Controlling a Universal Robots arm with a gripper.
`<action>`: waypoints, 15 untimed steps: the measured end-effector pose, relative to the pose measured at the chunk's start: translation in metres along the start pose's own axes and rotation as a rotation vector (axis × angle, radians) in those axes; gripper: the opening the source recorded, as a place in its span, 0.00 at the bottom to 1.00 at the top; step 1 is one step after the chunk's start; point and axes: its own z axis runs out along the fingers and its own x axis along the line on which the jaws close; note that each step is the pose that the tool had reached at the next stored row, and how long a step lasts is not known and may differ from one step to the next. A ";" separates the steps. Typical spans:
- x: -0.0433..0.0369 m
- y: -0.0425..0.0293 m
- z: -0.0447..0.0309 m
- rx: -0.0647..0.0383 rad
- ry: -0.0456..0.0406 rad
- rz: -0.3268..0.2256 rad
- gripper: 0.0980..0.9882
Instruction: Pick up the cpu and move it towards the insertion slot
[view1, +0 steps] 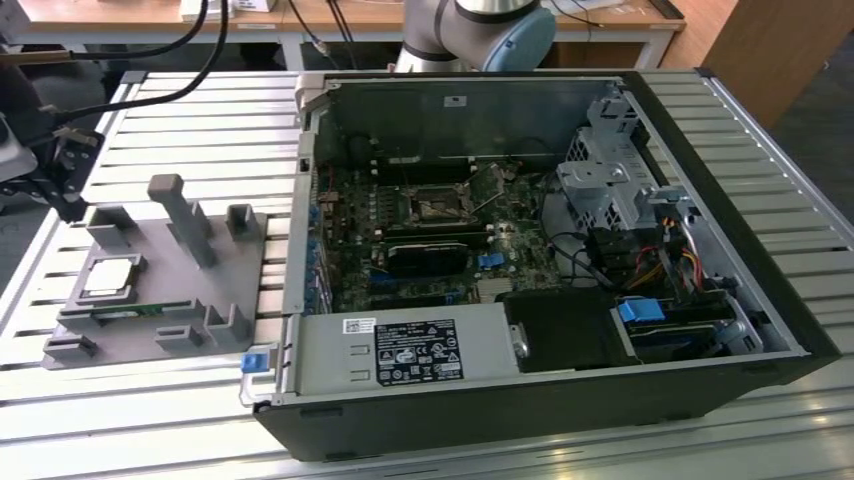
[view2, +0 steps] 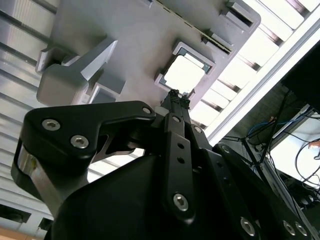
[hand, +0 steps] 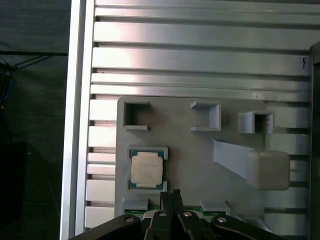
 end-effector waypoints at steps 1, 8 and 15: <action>0.0000 -0.0002 0.0005 0.001 0.0000 0.000 0.01; 0.0044 -0.0017 0.0115 0.001 0.0000 0.000 0.01; 0.0115 -0.0021 0.0238 0.001 0.0001 0.000 0.01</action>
